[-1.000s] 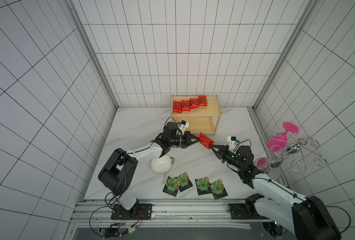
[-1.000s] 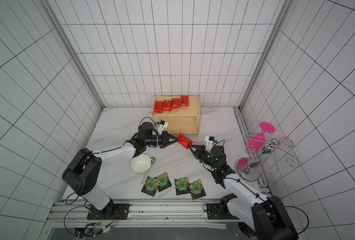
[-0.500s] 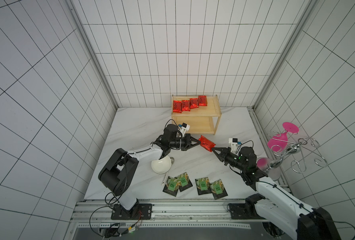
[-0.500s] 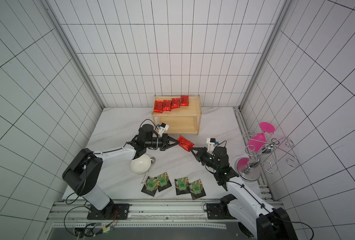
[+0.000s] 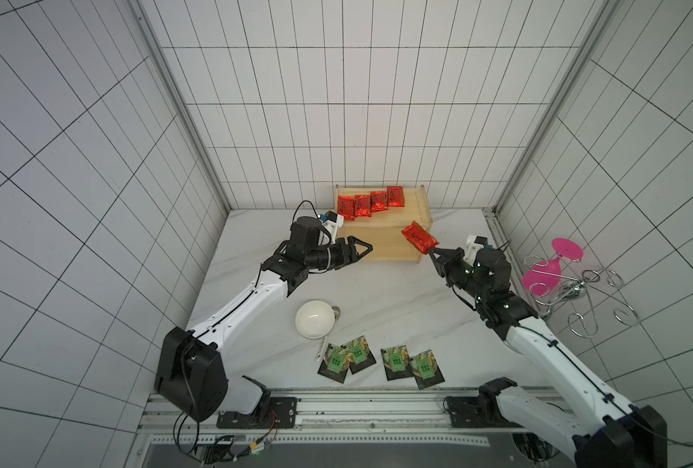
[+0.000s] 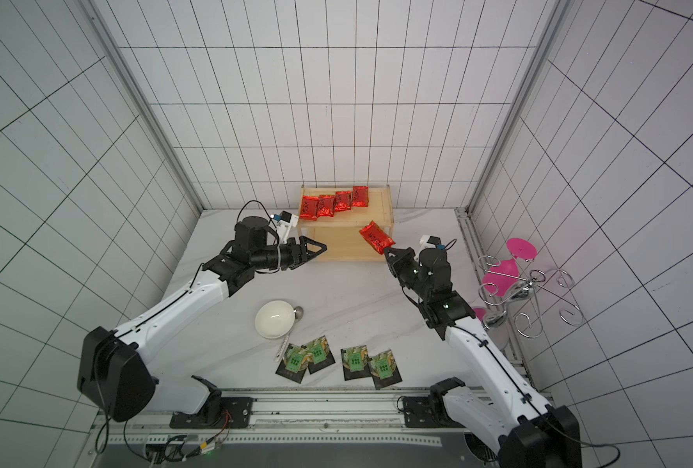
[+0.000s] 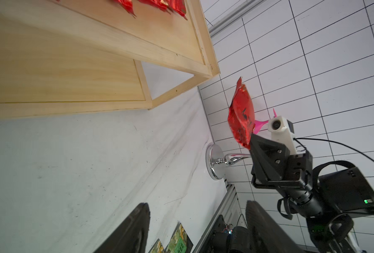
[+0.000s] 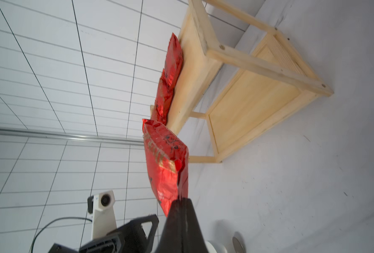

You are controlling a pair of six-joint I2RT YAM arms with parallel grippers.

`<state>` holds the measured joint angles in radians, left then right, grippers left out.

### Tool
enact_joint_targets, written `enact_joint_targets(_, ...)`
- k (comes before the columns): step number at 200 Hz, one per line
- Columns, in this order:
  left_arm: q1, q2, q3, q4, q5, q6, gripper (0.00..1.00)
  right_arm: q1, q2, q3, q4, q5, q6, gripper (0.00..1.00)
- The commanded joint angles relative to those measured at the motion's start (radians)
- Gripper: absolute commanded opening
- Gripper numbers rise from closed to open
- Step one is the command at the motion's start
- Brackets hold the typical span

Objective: Place the tea bags on the shelf by color
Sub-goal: Pick up the tea bag from the center of the board, then place the tea bag on the shelf.

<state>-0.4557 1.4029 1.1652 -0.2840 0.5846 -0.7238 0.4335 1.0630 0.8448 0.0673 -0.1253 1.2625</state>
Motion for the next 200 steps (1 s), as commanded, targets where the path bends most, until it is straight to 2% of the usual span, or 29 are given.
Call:
enact_joint_targets(1,0.023,0.002,0.015,-0.185,-0.085,0.099,0.73,0.020,0.094,0.178,-0.082,0.257,0.070,0.00)
enact_joint_targets(25,0.055,-0.005,0.011,-0.230,-0.126,0.109,0.73,0.044,0.239,0.337,-0.155,0.403,0.154,0.00)
enact_joint_targets(78,0.187,-0.068,-0.073,-0.257,-0.148,0.092,0.71,0.079,0.470,0.514,-0.105,0.469,0.265,0.00)
enact_joint_targets(114,0.193,-0.103,-0.097,-0.259,-0.176,0.108,0.71,0.095,0.568,0.577,-0.095,0.505,0.312,0.00)
enact_joint_targets(200,0.198,-0.113,-0.116,-0.265,-0.175,0.115,0.71,0.105,0.688,0.661,-0.104,0.556,0.381,0.00)
